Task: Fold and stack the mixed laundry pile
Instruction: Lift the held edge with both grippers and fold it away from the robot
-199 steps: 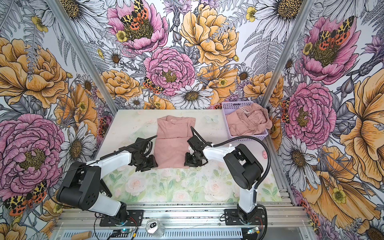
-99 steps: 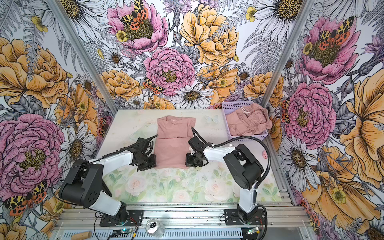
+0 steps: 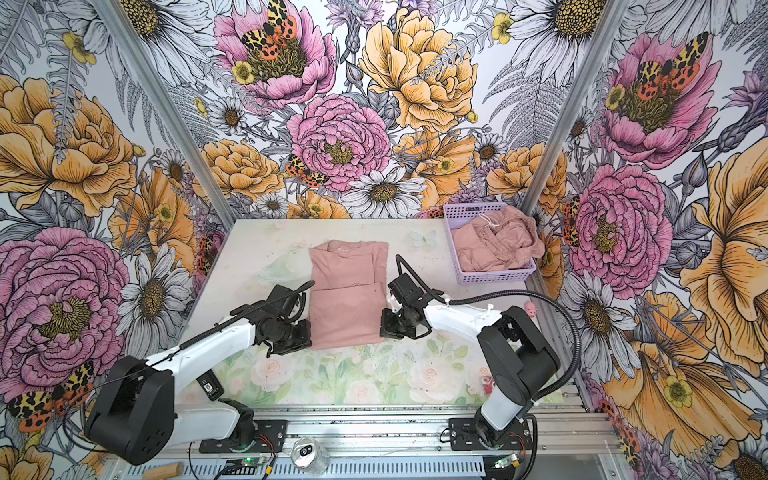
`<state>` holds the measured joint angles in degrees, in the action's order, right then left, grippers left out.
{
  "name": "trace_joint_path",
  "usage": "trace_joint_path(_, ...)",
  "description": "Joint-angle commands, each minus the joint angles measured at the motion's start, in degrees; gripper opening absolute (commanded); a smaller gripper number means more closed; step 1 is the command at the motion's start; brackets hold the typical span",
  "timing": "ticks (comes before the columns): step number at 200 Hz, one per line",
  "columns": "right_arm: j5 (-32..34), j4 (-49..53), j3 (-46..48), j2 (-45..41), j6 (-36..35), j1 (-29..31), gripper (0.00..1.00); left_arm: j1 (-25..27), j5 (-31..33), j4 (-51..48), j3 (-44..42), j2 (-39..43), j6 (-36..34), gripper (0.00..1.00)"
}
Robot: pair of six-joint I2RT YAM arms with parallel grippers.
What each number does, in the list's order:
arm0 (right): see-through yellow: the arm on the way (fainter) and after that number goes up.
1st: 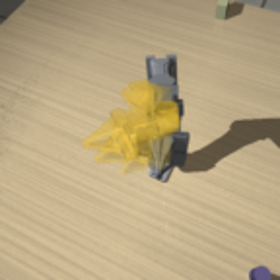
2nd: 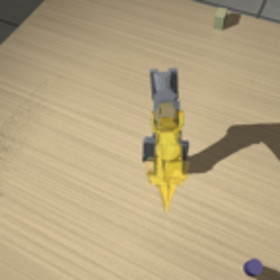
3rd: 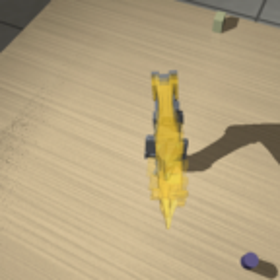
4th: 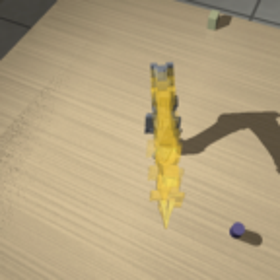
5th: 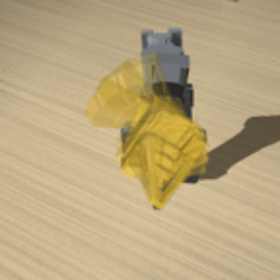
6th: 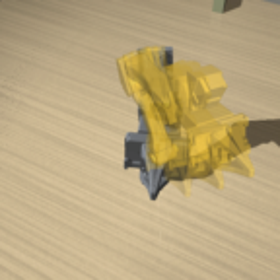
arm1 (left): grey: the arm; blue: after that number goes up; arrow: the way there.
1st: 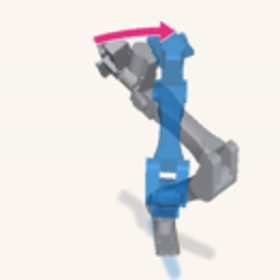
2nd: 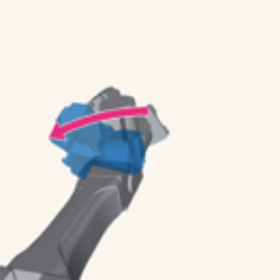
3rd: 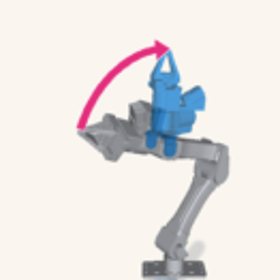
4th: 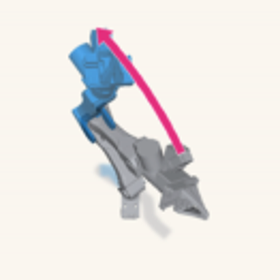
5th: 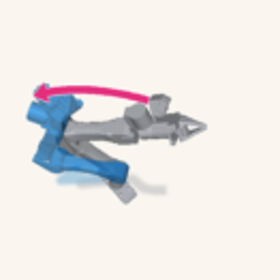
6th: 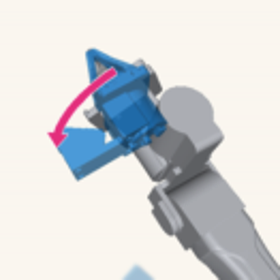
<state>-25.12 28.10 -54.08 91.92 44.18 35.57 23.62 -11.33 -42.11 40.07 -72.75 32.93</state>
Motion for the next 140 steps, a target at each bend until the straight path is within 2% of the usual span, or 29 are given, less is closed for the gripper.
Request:
trace_joint_path(1,-0.31,4.07,2.36,-4.94,1.09,0.72,0.00,3.19,2.27,-6.10,0.95,4.43,4.79,0.00)
trace_joint_path(56,0.98,10.18,7.59,-20.52,8.81,3.90,0.00,10.13,5.35,-17.03,3.43,16.71,13.33,0.00)
trace_joint_path(82,2.11,13.38,8.64,-27.40,13.50,6.26,0.00,13.08,6.51,-21.13,6.52,19.57,15.69,0.00)
trace_joint_path(104,2.94,15.65,7.52,-29.69,14.77,6.33,0.00,12.59,6.11,-21.35,9.65,18.08,14.60,0.00)
trace_joint_path(140,1.54,16.20,1.29,-23.93,10.54,0.96,0.00,6.71,3.44,-21.18,18.53,8.23,4.64,0.00)
